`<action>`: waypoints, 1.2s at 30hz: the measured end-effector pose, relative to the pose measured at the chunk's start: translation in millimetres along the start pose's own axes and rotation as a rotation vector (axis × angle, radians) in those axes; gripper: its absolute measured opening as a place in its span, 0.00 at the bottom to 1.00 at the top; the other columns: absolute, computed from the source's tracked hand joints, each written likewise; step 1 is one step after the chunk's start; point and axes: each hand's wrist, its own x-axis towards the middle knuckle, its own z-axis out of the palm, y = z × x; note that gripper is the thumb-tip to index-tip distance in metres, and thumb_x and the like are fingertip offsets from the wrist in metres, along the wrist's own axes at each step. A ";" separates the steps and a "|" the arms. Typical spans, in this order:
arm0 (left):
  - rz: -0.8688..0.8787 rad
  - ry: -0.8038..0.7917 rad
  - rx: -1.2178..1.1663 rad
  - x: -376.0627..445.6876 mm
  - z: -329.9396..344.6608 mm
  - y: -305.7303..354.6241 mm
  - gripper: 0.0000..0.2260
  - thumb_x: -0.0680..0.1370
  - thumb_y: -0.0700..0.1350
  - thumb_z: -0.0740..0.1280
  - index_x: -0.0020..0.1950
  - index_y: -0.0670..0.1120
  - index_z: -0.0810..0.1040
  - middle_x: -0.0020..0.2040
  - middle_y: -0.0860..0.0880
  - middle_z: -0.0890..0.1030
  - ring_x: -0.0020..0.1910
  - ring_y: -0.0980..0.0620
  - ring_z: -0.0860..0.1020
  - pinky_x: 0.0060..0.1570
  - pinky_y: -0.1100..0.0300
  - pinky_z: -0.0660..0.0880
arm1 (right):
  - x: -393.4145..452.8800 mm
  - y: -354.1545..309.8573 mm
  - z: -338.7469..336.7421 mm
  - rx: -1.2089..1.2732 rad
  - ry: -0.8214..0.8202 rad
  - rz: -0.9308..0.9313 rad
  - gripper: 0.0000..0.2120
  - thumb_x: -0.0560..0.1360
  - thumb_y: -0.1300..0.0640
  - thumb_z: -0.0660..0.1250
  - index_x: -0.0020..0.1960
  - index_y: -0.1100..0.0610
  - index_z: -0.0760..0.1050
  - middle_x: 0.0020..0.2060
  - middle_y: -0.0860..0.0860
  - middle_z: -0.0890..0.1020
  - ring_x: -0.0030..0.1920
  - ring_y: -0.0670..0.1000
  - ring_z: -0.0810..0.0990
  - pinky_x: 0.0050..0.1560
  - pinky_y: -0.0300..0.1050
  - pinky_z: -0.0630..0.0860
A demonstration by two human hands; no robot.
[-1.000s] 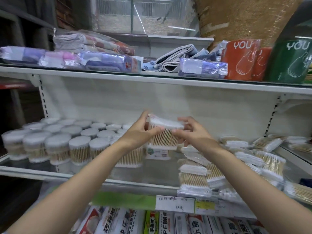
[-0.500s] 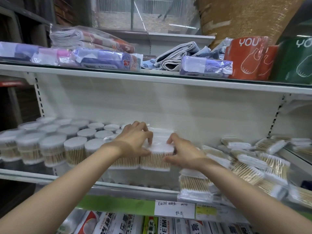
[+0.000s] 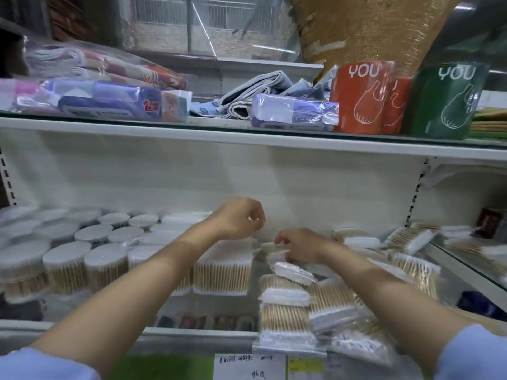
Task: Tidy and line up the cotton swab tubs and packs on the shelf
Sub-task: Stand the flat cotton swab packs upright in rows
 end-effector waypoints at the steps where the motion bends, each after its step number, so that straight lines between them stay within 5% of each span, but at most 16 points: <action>1: 0.002 -0.027 0.006 4.8 2.8 0.9 0.07 0.77 0.42 0.64 0.52 0.45 0.80 0.53 0.48 0.81 0.53 0.50 0.77 0.49 0.63 0.71 | 1.9 0.6 2.4 -0.008 0.024 -0.022 0.20 0.72 0.63 0.66 0.64 0.54 0.73 0.62 0.54 0.76 0.60 0.54 0.75 0.58 0.43 0.71; 5: -0.022 -0.077 -0.042 15.0 6.2 0.2 0.12 0.77 0.40 0.64 0.60 0.43 0.78 0.58 0.46 0.80 0.55 0.49 0.78 0.52 0.64 0.71 | 0.8 6.7 -14.2 0.031 0.183 -0.127 0.10 0.74 0.65 0.61 0.50 0.59 0.79 0.46 0.55 0.80 0.43 0.50 0.75 0.41 0.38 0.68; 10: -0.045 -0.109 -0.439 14.2 -1.7 3.1 0.11 0.78 0.42 0.66 0.59 0.40 0.78 0.56 0.44 0.82 0.54 0.47 0.79 0.57 0.53 0.73 | -15.4 22.9 -43.3 0.811 0.301 -0.139 0.07 0.79 0.63 0.61 0.49 0.58 0.78 0.34 0.50 0.80 0.30 0.43 0.75 0.32 0.34 0.72; 13: -0.056 -0.099 -0.738 9.8 -2.8 5.3 0.09 0.78 0.40 0.65 0.56 0.38 0.78 0.53 0.43 0.83 0.49 0.51 0.81 0.54 0.55 0.76 | -23.0 23.3 -43.3 1.042 0.338 -0.166 0.11 0.81 0.61 0.57 0.51 0.63 0.77 0.31 0.51 0.77 0.27 0.45 0.72 0.29 0.35 0.70; 20: -0.050 -0.084 -0.835 8.7 1.2 6.6 0.05 0.77 0.39 0.66 0.51 0.41 0.79 0.48 0.44 0.84 0.45 0.53 0.82 0.46 0.64 0.78 | -28.3 22.9 -39.7 1.099 0.389 -0.193 0.12 0.81 0.59 0.56 0.50 0.66 0.75 0.30 0.52 0.77 0.27 0.45 0.73 0.29 0.36 0.70; 23: -0.064 -0.092 -0.816 7.9 1.8 7.4 0.04 0.76 0.40 0.67 0.50 0.43 0.79 0.48 0.45 0.84 0.46 0.52 0.82 0.49 0.59 0.78 | -28.6 21.7 -39.7 1.106 0.388 -0.176 0.12 0.80 0.59 0.57 0.51 0.67 0.75 0.31 0.52 0.78 0.27 0.44 0.73 0.30 0.36 0.72; 28: -0.138 0.344 -0.455 5.1 6.3 20.7 0.14 0.71 0.47 0.74 0.48 0.45 0.70 0.44 0.49 0.77 0.42 0.51 0.76 0.42 0.59 0.74 | -29.9 15.1 -40.0 0.871 0.610 -0.041 0.10 0.78 0.60 0.62 0.39 0.62 0.75 0.30 0.55 0.81 0.26 0.47 0.78 0.30 0.38 0.78; 32: -0.022 0.231 -0.288 -1.4 12.9 47.2 0.21 0.67 0.54 0.75 0.49 0.44 0.71 0.43 0.50 0.78 0.42 0.51 0.77 0.42 0.57 0.75 | -32.2 -6.5 -43.0 0.851 0.655 -0.030 0.10 0.76 0.63 0.63 0.36 0.64 0.75 0.29 0.58 0.82 0.25 0.50 0.80 0.29 0.40 0.78; 36: -0.059 0.219 -0.381 5.8 18.6 40.0 0.17 0.66 0.46 0.78 0.49 0.43 0.75 0.39 0.47 0.80 0.39 0.48 0.78 0.42 0.56 0.75 | -37.0 -19.6 -43.7 0.930 0.609 -0.120 0.09 0.75 0.64 0.63 0.37 0.62 0.77 0.31 0.57 0.82 0.29 0.53 0.81 0.33 0.44 0.80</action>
